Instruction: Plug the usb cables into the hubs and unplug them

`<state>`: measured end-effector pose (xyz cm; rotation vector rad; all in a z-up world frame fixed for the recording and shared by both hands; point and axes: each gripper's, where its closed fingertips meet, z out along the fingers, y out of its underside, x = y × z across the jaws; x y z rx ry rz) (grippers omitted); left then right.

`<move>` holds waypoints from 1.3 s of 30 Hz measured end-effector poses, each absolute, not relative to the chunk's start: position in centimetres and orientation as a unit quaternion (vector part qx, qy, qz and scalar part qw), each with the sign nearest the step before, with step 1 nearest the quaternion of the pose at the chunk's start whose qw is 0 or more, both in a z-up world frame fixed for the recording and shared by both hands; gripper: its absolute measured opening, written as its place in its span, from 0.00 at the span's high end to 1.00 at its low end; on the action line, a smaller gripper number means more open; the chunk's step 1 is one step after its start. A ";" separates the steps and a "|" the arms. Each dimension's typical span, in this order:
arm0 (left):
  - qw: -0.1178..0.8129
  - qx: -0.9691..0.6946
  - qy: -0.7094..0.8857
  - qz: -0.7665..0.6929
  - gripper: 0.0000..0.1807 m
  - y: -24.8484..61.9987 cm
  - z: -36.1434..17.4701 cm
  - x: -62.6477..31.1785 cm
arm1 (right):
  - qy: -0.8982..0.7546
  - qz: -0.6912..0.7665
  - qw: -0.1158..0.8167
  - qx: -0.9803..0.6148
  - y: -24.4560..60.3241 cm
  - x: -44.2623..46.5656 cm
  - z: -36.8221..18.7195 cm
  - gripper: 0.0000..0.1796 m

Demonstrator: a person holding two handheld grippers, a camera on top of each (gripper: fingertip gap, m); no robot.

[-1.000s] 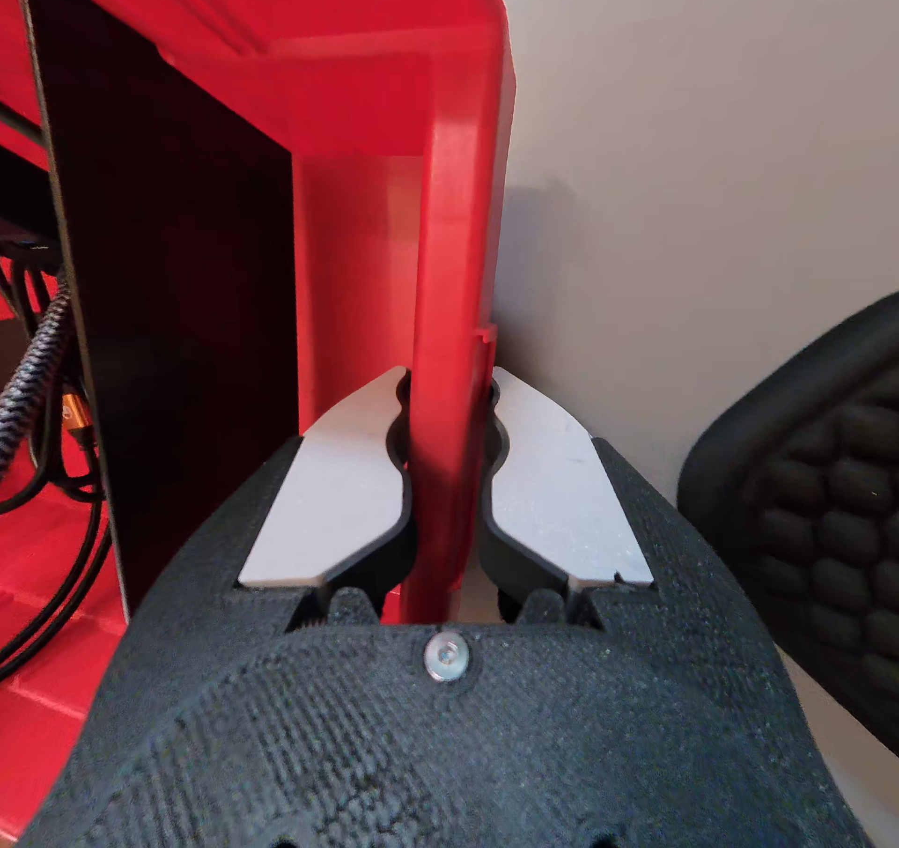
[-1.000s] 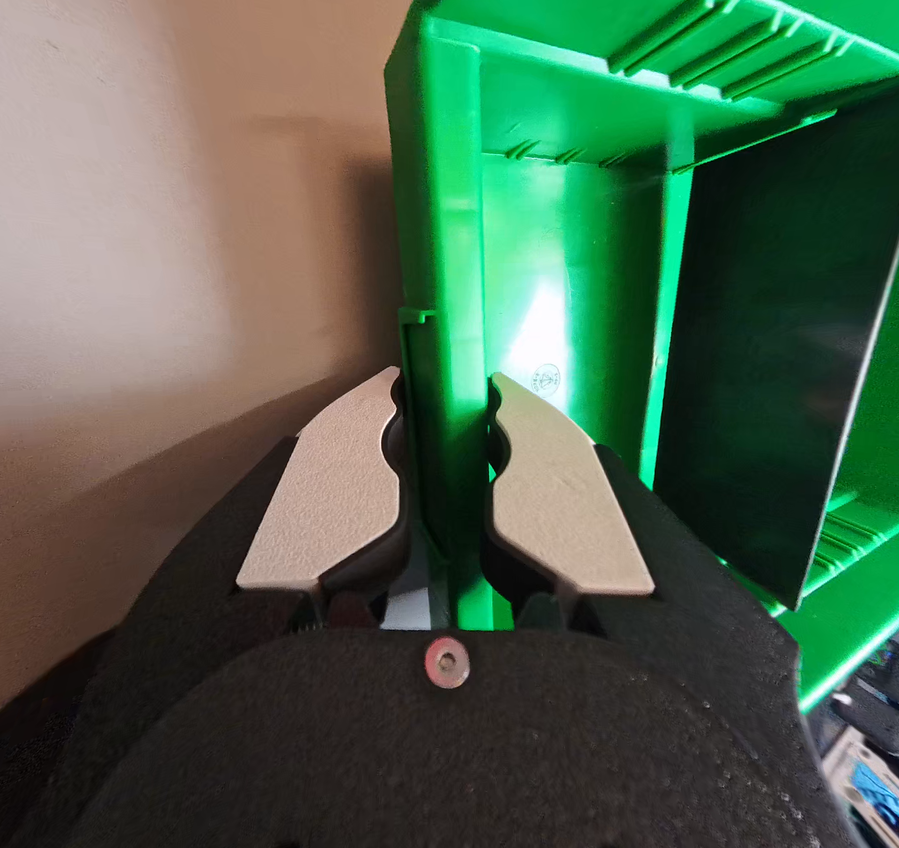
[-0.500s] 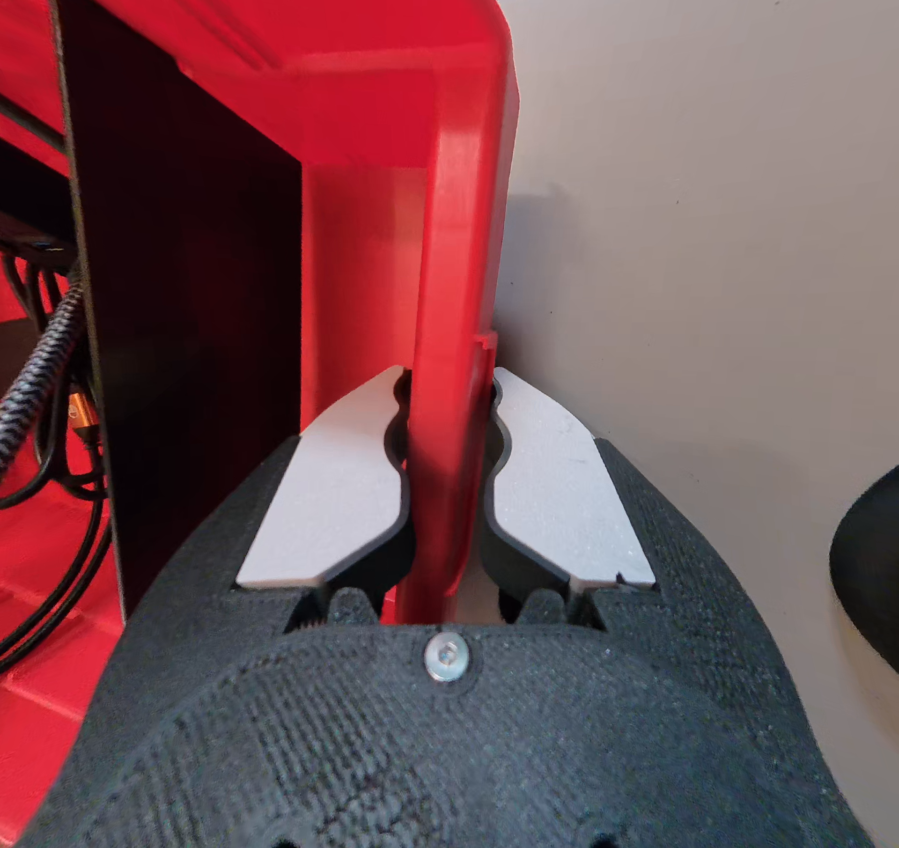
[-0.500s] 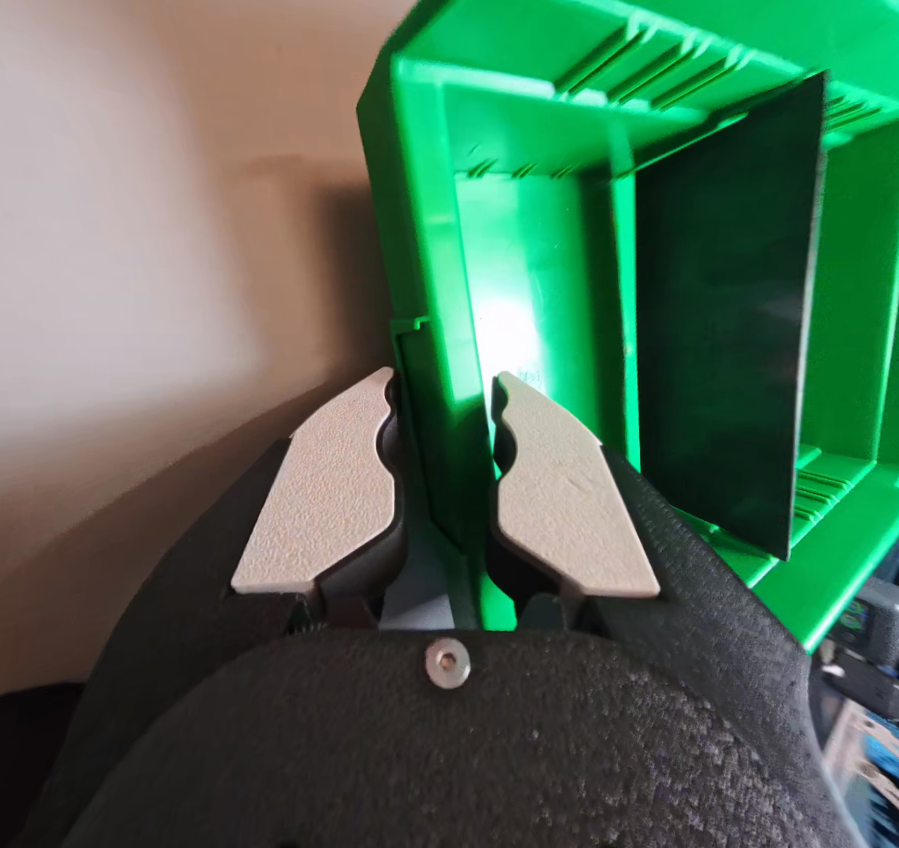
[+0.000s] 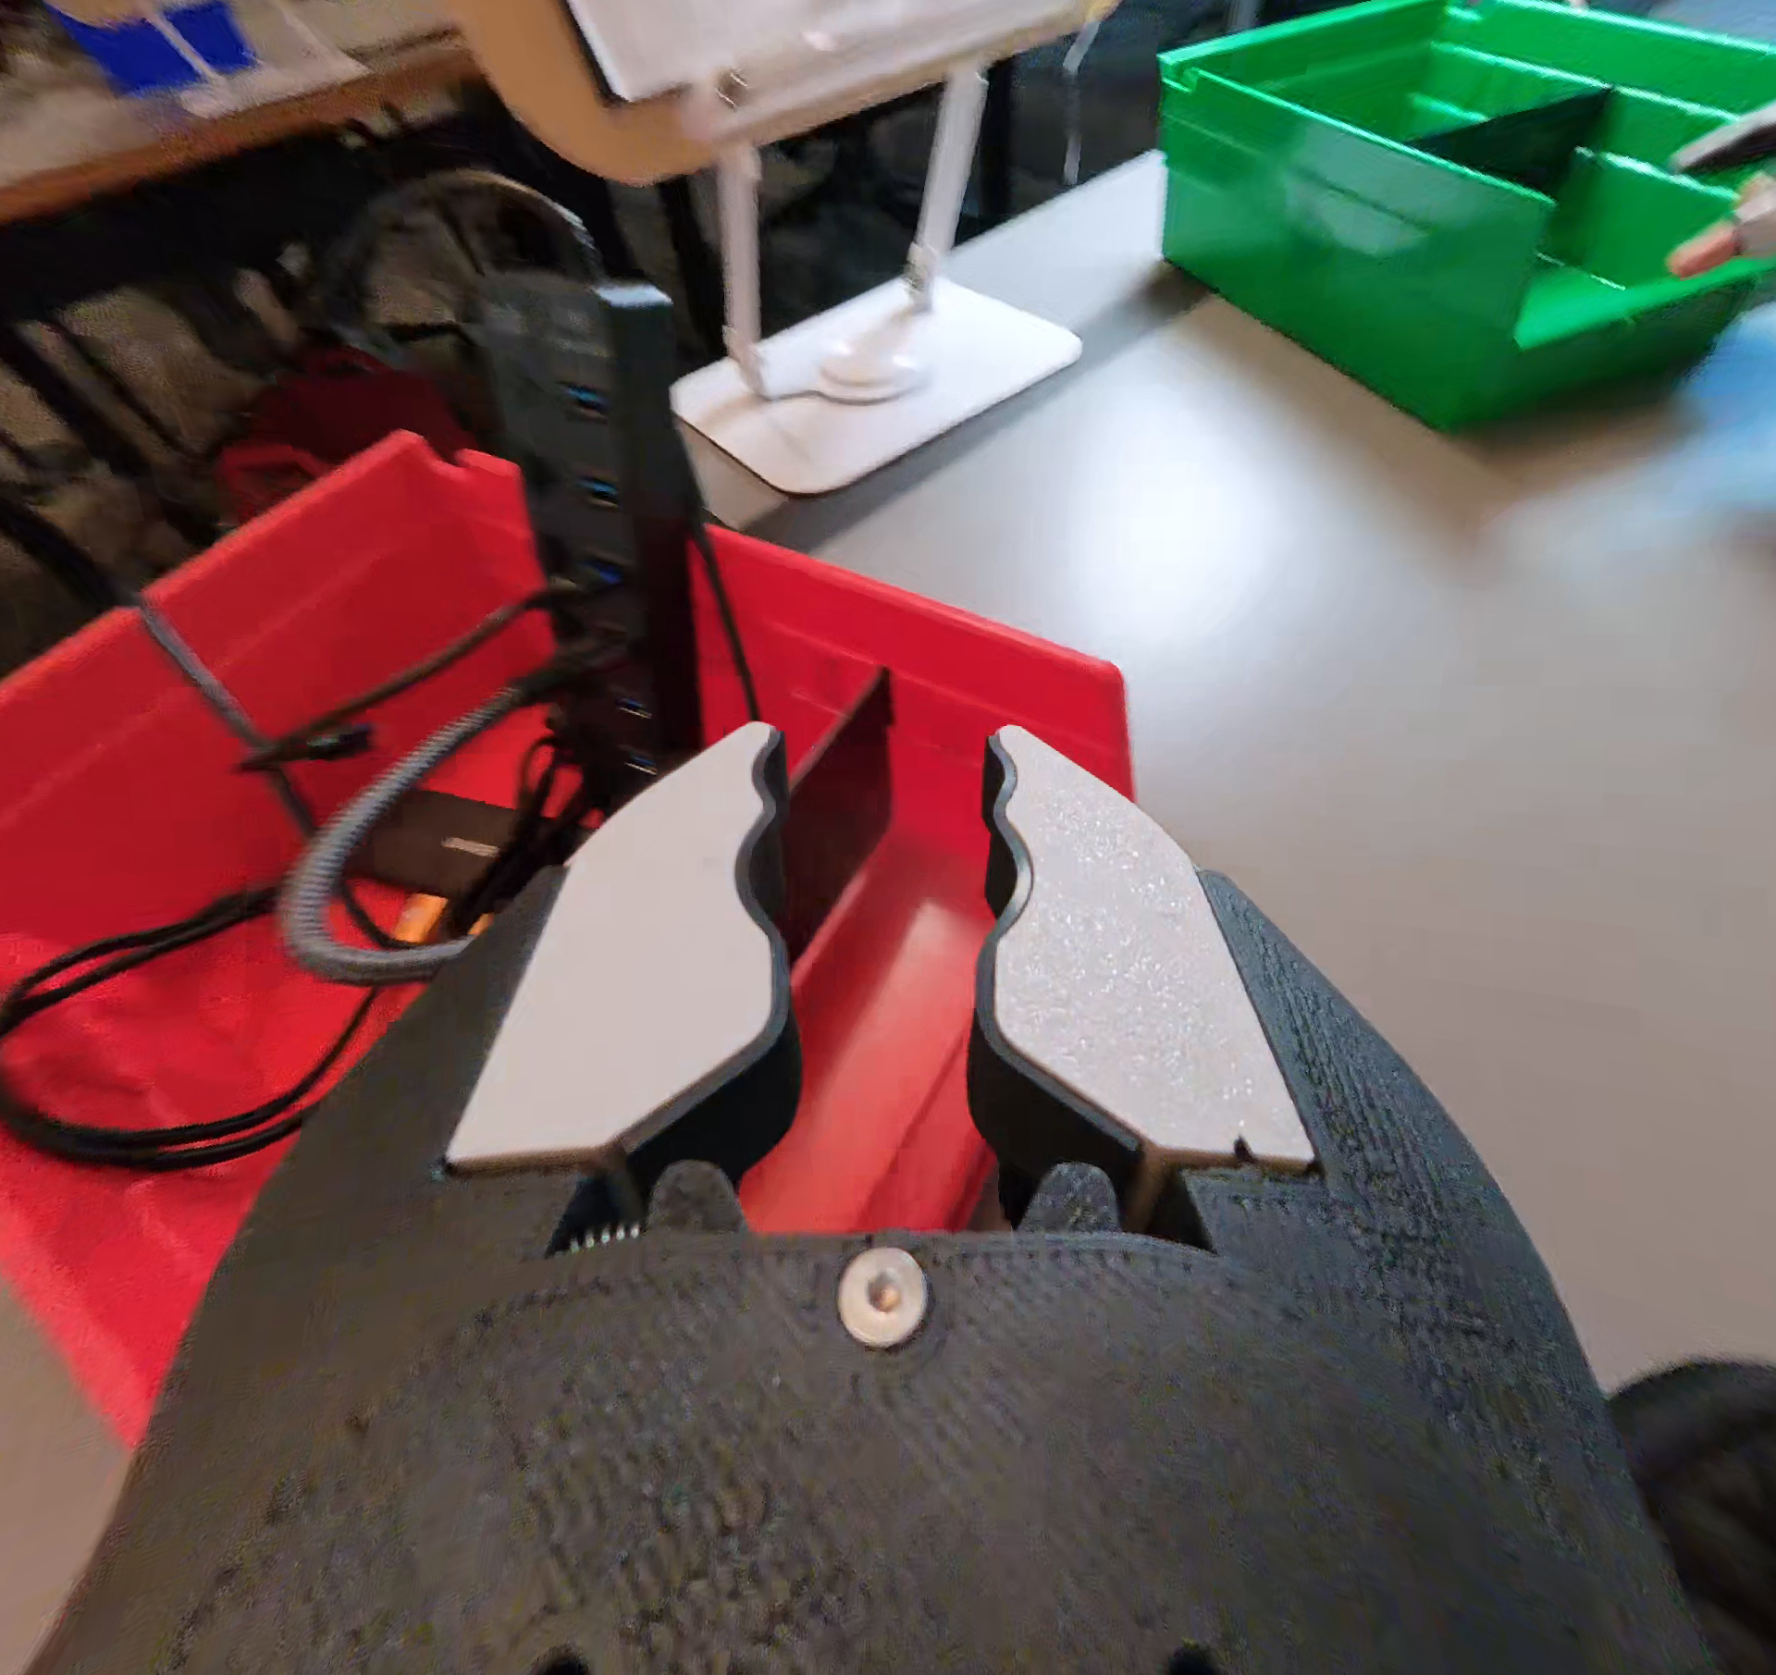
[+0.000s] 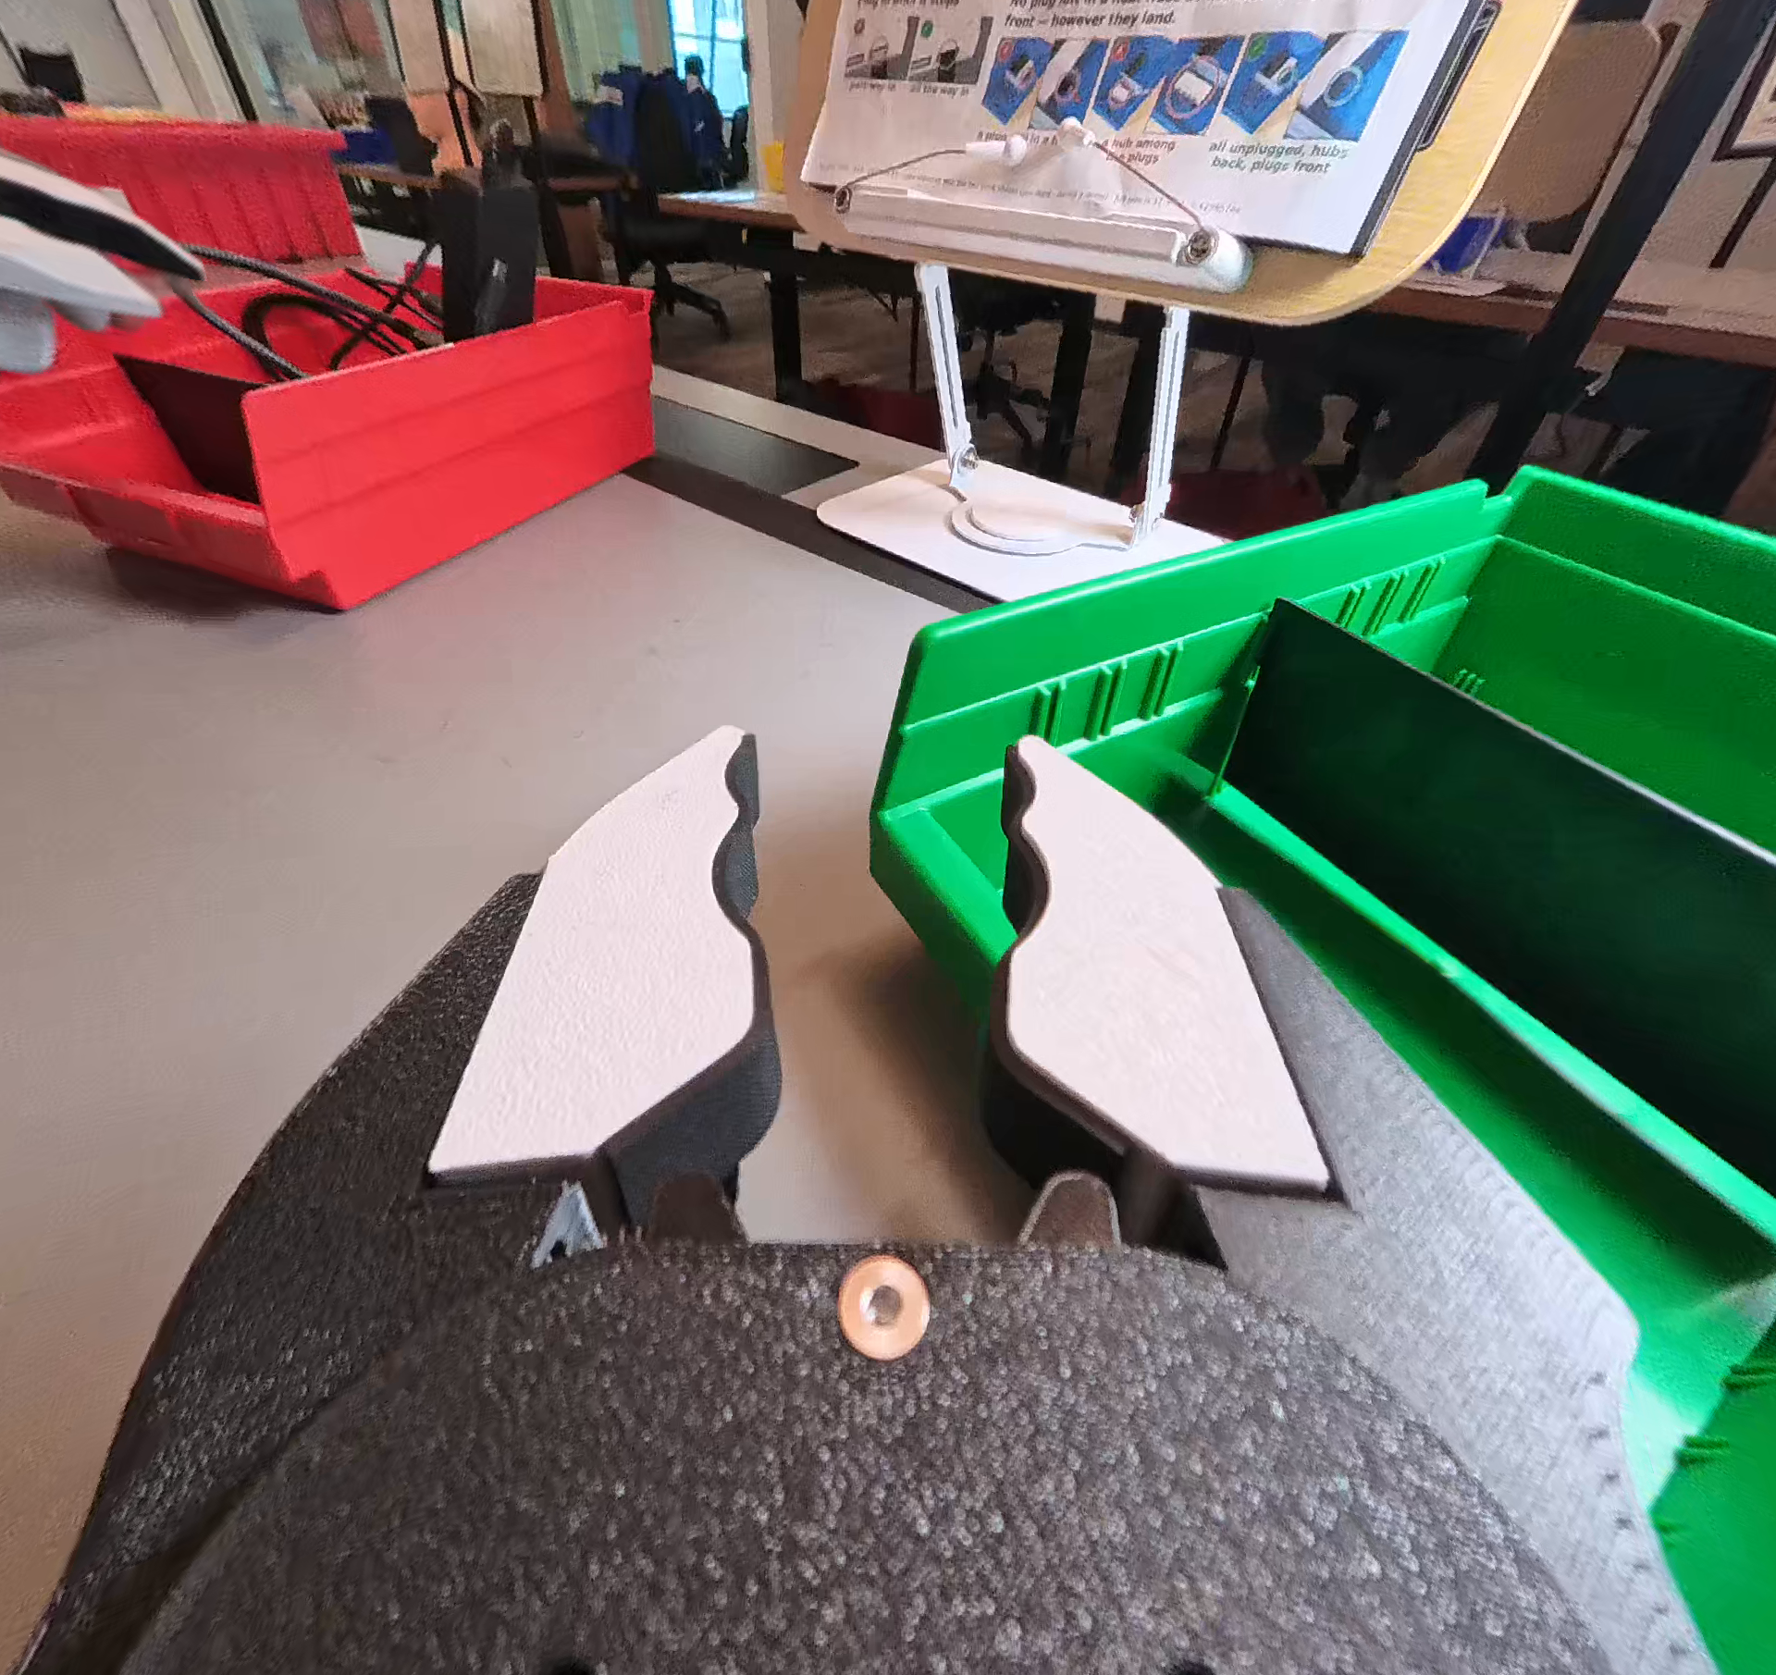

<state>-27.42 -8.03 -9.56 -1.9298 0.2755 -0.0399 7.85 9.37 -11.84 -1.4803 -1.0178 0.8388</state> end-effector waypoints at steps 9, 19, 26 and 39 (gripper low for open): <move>0.563 -0.825 0.061 0.000 0.73 -2.9 -5.2 -31.5 | -0.416 0.373 0.558 -0.614 8.7 8.6 -11.3 0.71; 0.456 -0.884 0.086 -0.057 0.60 4.4 -8.5 -32.5 | -0.426 0.353 0.584 -0.594 8.5 9.4 -10.3 0.72; 0.421 -0.892 0.130 -0.097 0.65 5.6 -10.5 -31.7 | -0.421 0.361 0.582 -0.595 8.9 9.8 -10.1 0.72; 0.556 -0.825 0.094 -0.042 0.67 3.1 -0.9 -33.8 | -0.442 0.352 0.575 -0.592 8.4 9.4 -10.8 0.74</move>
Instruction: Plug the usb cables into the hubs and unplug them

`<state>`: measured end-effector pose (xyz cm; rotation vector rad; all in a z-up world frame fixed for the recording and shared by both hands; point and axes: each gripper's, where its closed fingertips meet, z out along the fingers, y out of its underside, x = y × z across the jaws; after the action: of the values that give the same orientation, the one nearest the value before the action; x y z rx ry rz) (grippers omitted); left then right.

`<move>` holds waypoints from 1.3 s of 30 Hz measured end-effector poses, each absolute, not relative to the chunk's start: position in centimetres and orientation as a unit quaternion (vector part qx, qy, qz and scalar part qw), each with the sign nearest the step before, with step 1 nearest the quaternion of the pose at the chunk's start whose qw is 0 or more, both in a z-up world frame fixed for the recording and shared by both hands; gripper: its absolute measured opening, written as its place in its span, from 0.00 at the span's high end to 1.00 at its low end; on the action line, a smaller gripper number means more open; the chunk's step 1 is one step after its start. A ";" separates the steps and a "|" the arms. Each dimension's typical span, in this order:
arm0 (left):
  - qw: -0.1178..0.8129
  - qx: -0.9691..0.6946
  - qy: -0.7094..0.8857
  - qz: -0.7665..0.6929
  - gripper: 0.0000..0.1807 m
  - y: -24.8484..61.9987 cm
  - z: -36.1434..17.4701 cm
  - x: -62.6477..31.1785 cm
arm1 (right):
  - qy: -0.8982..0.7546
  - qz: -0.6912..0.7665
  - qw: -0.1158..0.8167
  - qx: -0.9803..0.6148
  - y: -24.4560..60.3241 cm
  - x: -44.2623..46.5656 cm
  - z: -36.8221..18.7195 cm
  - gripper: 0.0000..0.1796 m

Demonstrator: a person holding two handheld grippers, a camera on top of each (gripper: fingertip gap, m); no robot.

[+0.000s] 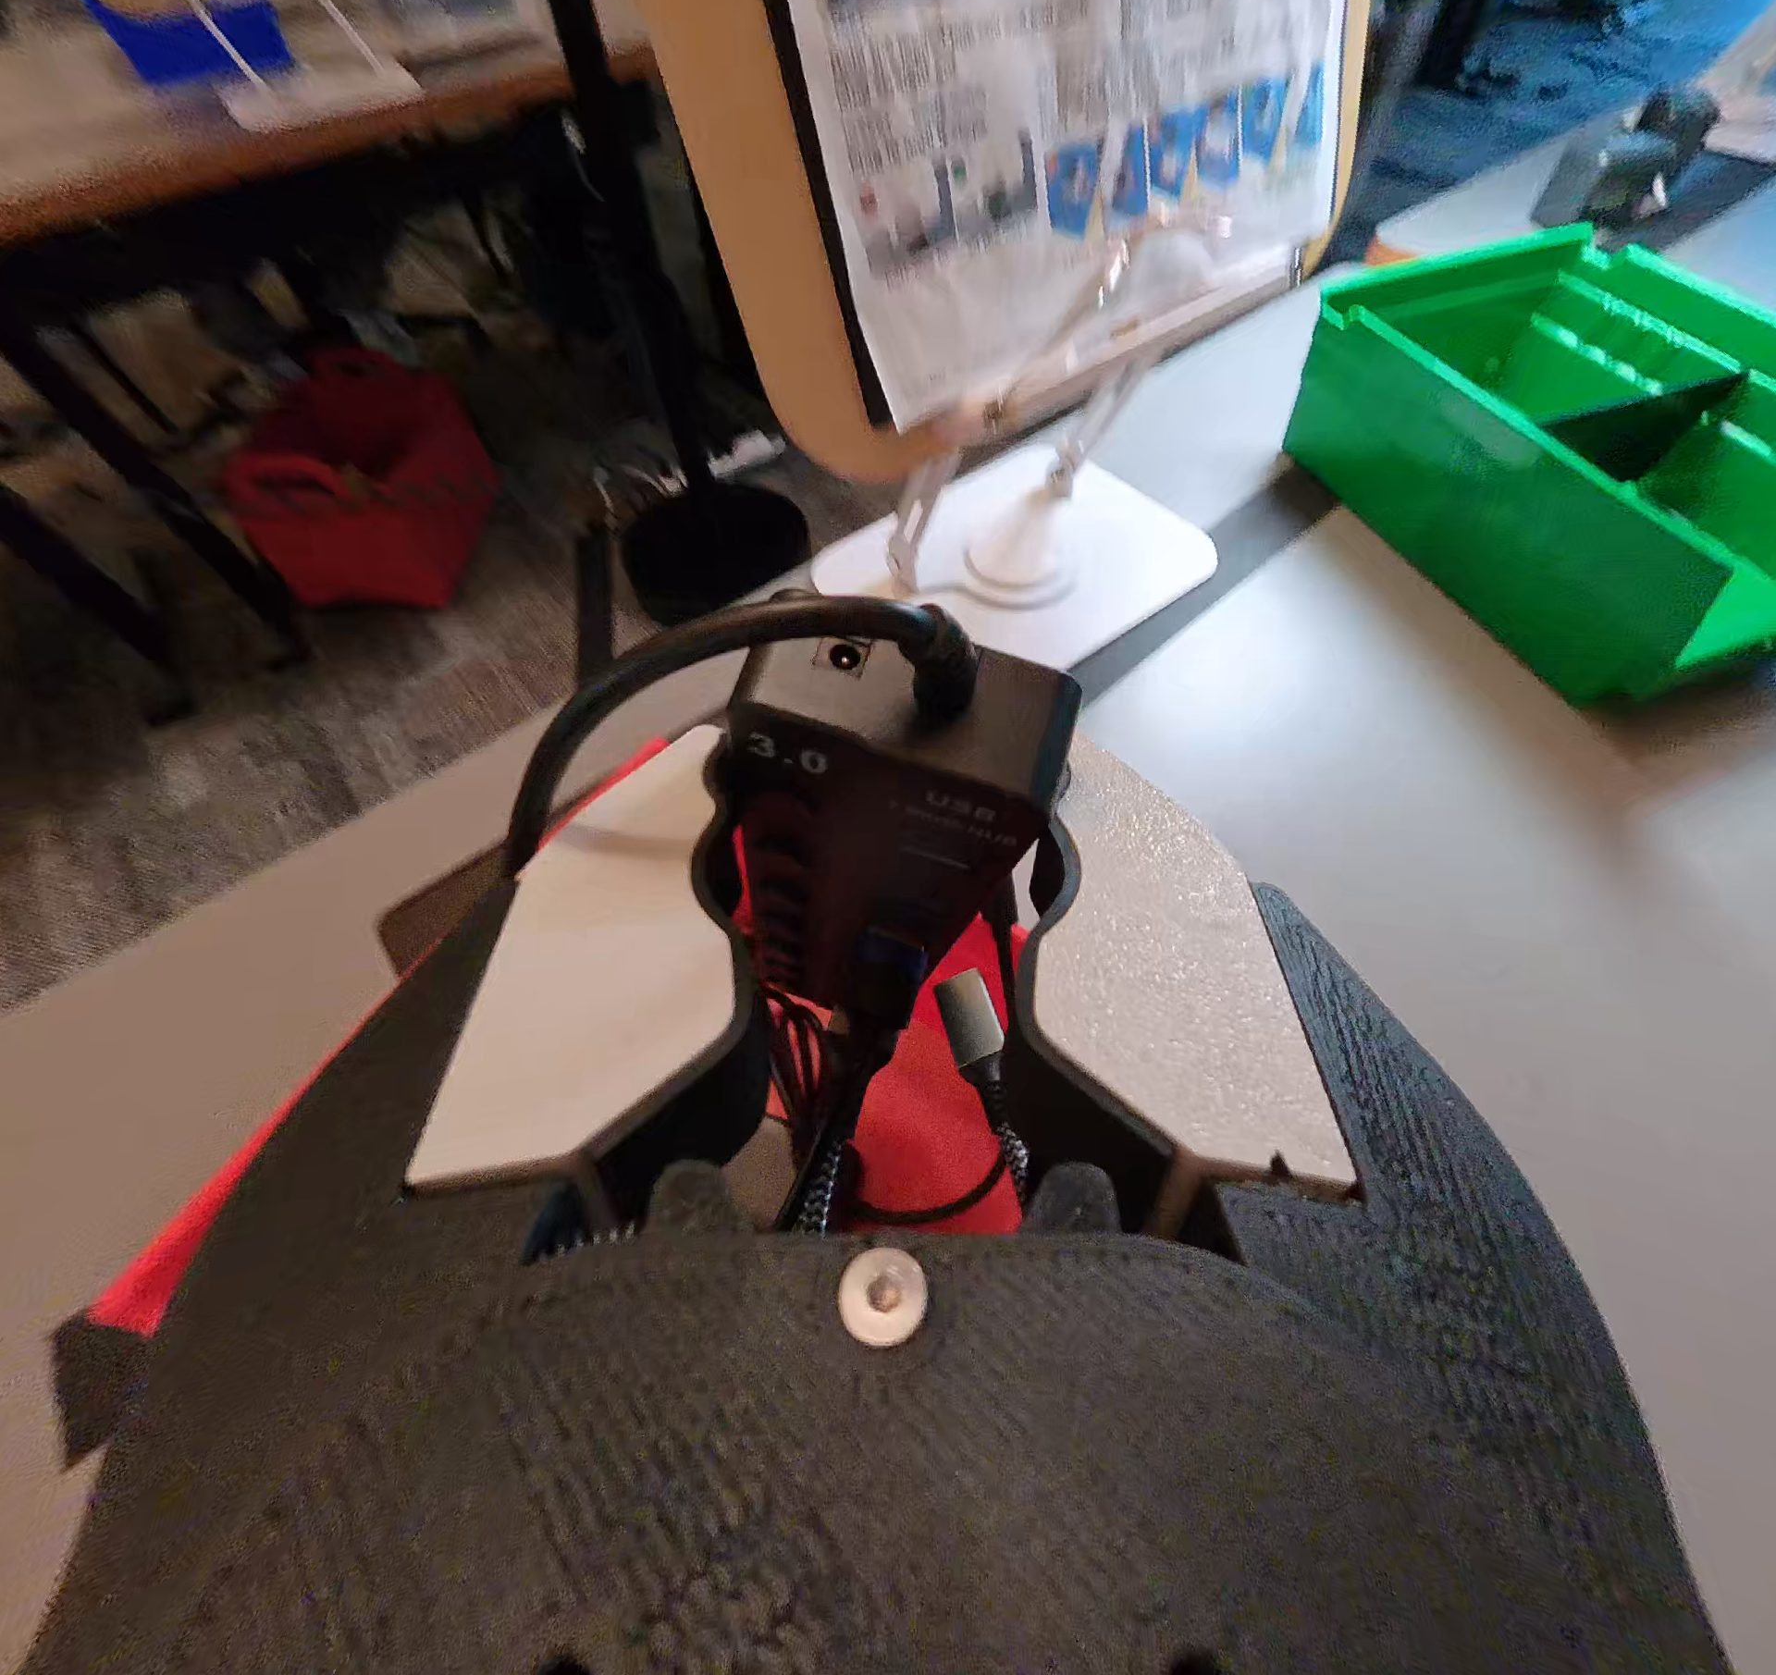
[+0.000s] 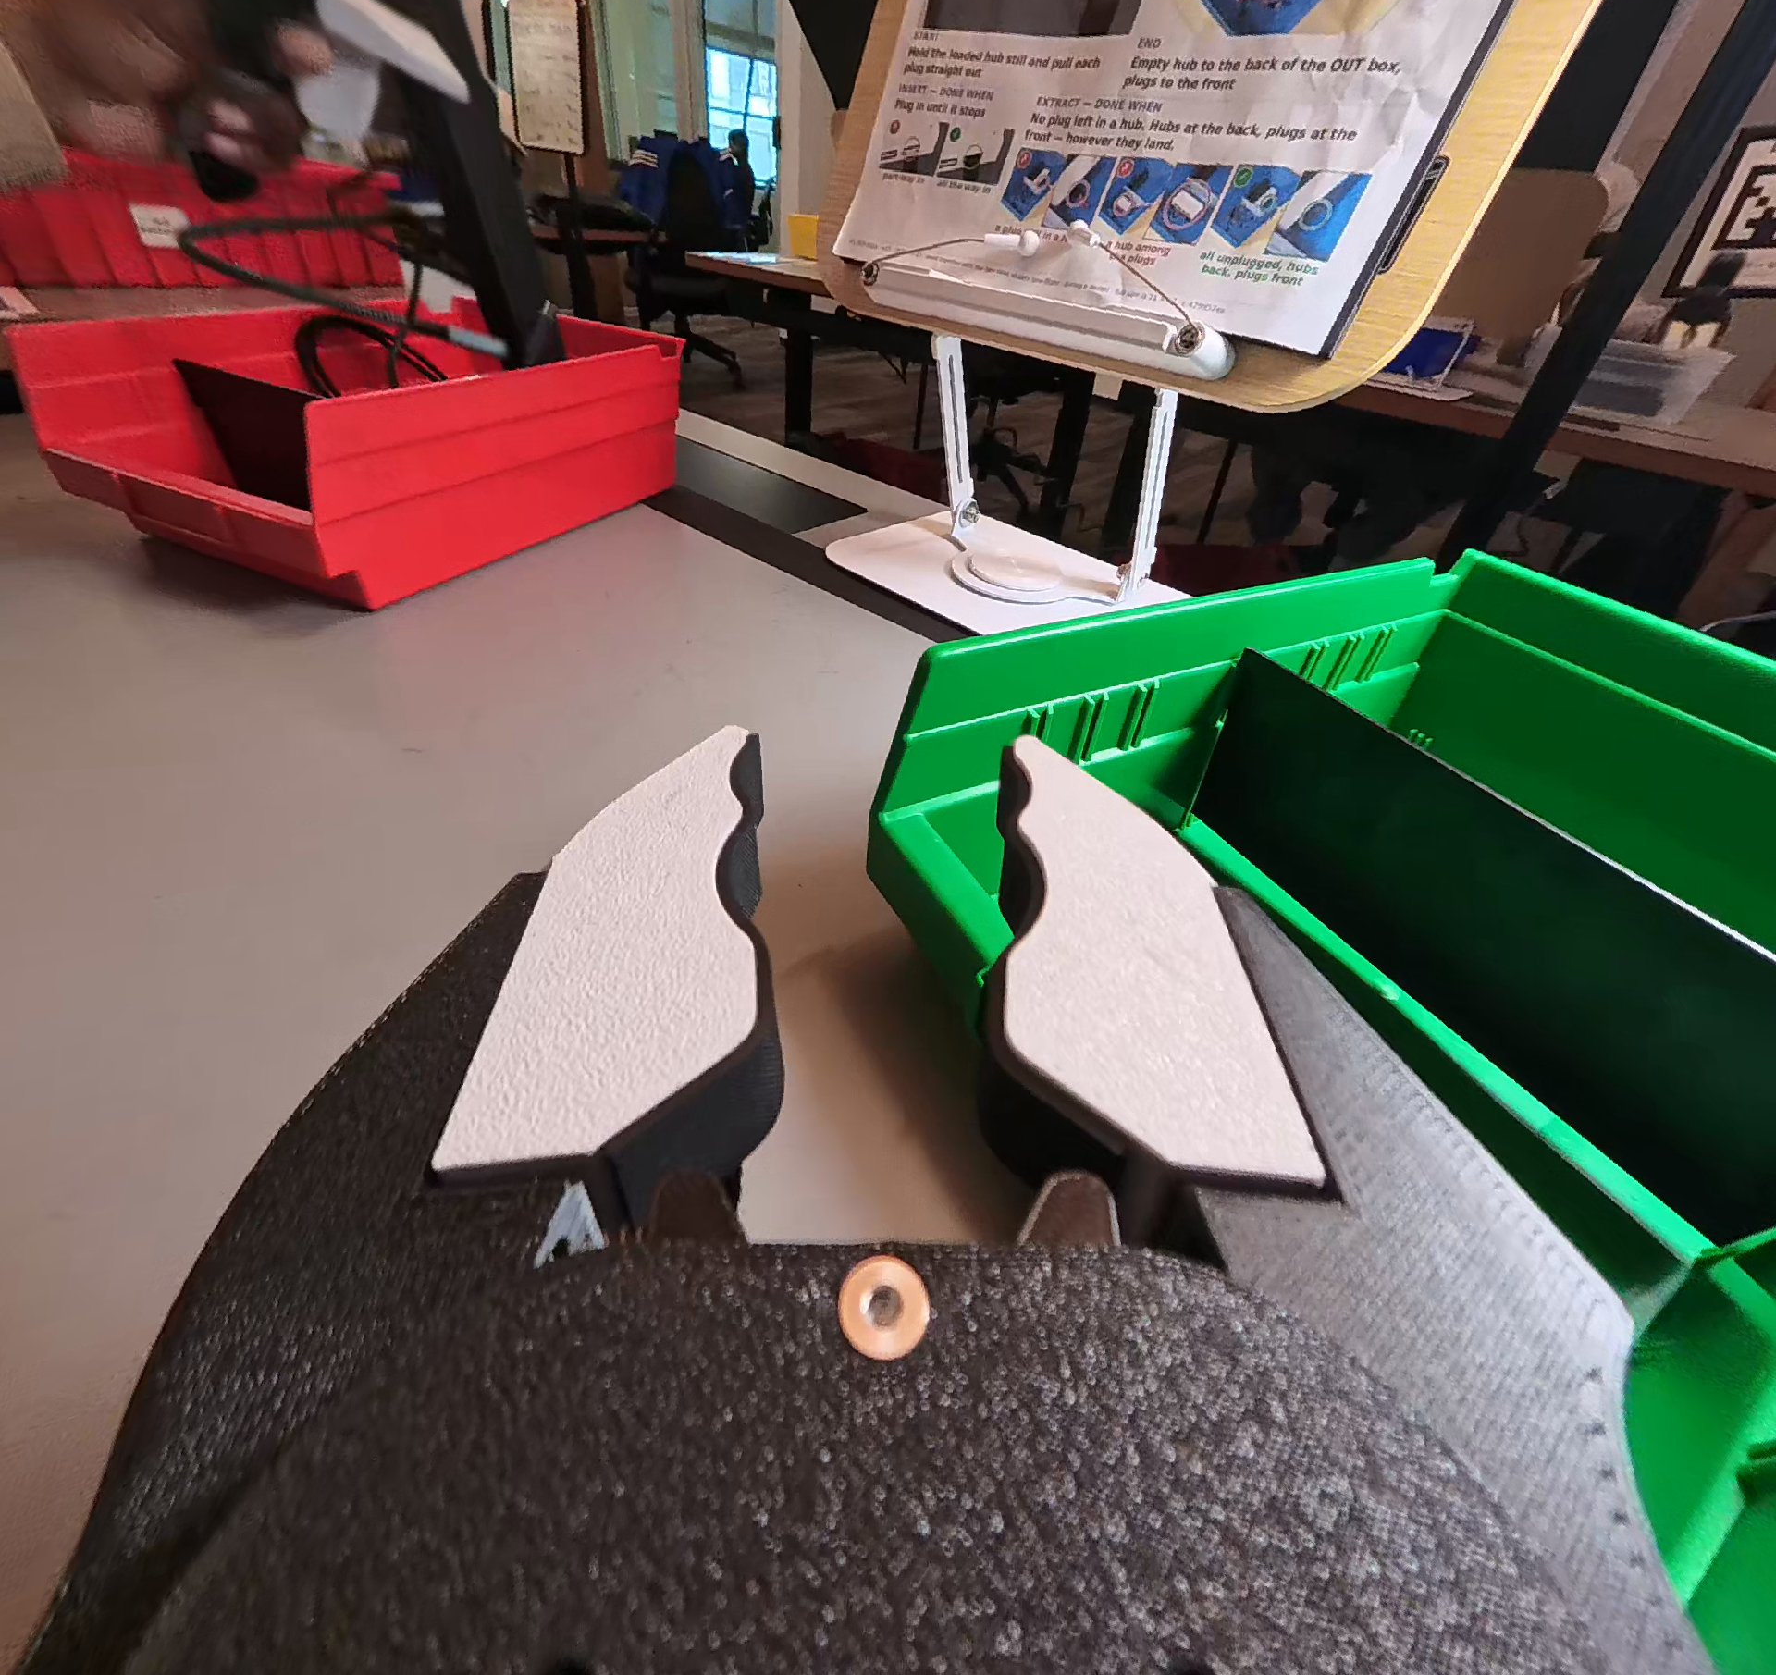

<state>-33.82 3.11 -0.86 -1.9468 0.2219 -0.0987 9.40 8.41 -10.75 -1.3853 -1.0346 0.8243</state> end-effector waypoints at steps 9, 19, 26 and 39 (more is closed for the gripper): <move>0.656 -0.732 0.184 0.019 0.67 -1.3 11.6 -26.8 | -0.454 0.355 0.572 -0.584 7.5 8.1 -10.0 0.73; 0.648 -0.687 0.320 -0.075 0.67 -3.7 13.2 -11.3 | -0.493 0.425 0.581 -0.490 2.4 4.3 -1.4 0.70; 0.602 -0.690 0.350 -0.200 0.68 -3.5 6.6 -3.2 | -0.563 0.452 0.550 -0.420 -1.9 0.9 0.9 0.65; 0.511 -0.692 0.365 -0.357 0.67 -3.3 -3.0 2.1 | -0.633 0.463 0.431 -0.447 -4.5 -3.2 -10.4 0.63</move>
<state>2.14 -3.31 -3.04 -1.6650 0.8788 -0.8602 -3.21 -4.50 -10.41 -1.1142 -1.5779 1.1557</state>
